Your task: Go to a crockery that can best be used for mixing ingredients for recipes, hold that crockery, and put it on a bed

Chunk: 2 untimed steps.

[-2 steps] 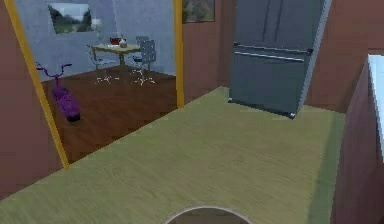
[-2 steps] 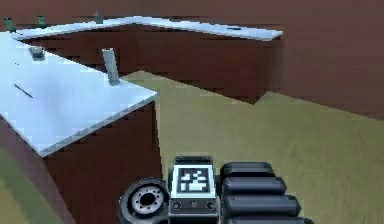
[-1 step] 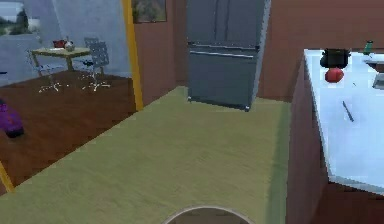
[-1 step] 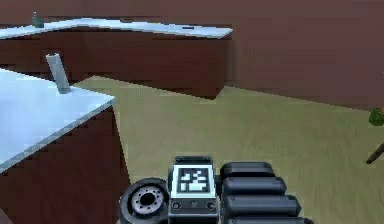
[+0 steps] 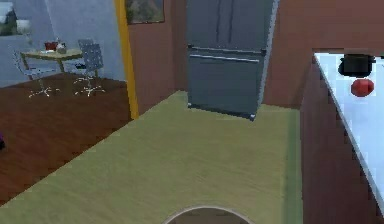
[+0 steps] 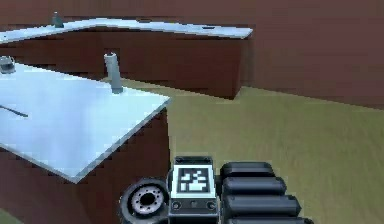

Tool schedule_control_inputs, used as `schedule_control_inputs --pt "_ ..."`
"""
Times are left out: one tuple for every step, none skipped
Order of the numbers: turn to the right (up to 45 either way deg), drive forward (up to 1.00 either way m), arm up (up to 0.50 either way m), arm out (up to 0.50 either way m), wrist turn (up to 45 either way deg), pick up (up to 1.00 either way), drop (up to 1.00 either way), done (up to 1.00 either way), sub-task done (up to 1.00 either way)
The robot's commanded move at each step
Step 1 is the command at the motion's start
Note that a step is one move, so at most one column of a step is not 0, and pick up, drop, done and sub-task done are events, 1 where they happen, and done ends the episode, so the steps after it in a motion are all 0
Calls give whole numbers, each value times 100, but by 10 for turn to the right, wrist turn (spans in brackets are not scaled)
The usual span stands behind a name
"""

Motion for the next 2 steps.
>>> schedule_control_inputs --pt "-330 0 0 0 0 0 0 0 0" --pt "0 100 0 0 0 0 0 0 0"
